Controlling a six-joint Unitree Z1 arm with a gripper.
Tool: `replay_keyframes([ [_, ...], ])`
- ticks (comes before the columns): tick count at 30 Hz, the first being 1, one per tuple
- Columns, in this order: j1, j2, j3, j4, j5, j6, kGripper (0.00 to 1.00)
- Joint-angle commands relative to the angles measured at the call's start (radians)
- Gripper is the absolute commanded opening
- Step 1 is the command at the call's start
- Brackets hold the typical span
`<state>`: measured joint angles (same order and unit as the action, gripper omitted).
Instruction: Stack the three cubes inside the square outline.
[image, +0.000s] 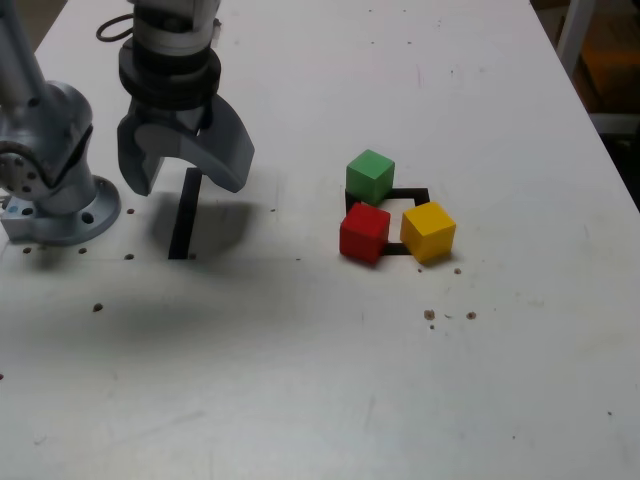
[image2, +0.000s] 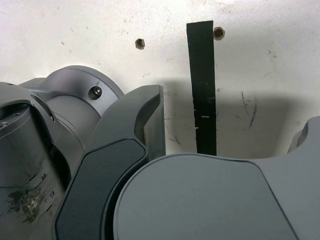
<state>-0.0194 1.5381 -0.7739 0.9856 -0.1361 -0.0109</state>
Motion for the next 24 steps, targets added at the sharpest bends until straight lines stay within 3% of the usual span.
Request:
replay_keyframes([
  [1, 0.001, 0.000, 0.002, 0.002, 0.001, -0.001, 0.99],
  [12, -0.001, -0.002, 0.003, 0.004, 0.005, -0.003, 0.99],
  [20, -0.072, 0.007, -0.040, 0.039, 0.075, -0.115, 1.00],
  [24, -0.115, 0.027, -0.157, 0.104, 0.071, -0.115, 1.00],
])
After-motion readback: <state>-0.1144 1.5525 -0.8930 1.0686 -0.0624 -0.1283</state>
